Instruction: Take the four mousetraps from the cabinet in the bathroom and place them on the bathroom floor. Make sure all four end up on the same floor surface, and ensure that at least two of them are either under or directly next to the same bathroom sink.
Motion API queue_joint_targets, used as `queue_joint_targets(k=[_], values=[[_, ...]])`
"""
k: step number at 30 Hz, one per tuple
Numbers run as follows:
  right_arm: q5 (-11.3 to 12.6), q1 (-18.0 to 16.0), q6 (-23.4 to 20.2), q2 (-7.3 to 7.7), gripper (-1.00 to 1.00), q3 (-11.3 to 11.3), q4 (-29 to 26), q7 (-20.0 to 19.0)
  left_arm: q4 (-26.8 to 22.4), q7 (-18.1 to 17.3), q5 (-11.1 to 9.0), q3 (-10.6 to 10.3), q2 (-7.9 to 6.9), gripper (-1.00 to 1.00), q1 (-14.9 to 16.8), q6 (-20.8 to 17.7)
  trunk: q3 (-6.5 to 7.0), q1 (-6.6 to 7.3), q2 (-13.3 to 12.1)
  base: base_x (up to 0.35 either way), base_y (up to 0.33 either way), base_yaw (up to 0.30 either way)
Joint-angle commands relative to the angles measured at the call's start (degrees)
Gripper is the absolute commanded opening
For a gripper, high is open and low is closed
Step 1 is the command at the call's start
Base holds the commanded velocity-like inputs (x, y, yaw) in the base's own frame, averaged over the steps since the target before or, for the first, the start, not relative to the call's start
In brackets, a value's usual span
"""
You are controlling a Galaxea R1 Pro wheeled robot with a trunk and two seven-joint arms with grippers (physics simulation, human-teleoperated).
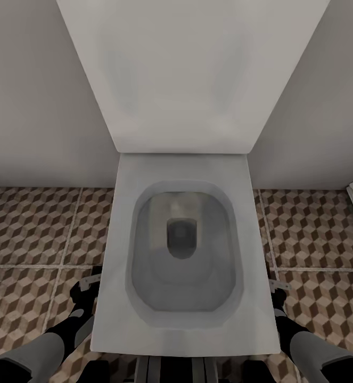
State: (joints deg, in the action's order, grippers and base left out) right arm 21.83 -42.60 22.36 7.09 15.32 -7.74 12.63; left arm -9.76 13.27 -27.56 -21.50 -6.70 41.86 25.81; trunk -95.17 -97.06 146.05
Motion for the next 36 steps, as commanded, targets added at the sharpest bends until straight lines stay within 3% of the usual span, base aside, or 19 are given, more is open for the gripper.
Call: queue_joint_targets(k=[1,36], values=[[0.5,0.0,0.0,0.02,1.0,0.4,0.0,0.3,0.1,1.1,-0.9,1.0,-0.07,1.0,0.1,-4.2,-0.03,-0.03,0.0,0.0,0.0,0.0],[0.4,0.0,0.0,0.03,1.0,0.4,0.3,0.3,0.0,1.1,-0.4,1.0,-0.13,1.0,0.1,-4.0,-0.03,-0.03,0.0,0.0,0.0,0.0]])
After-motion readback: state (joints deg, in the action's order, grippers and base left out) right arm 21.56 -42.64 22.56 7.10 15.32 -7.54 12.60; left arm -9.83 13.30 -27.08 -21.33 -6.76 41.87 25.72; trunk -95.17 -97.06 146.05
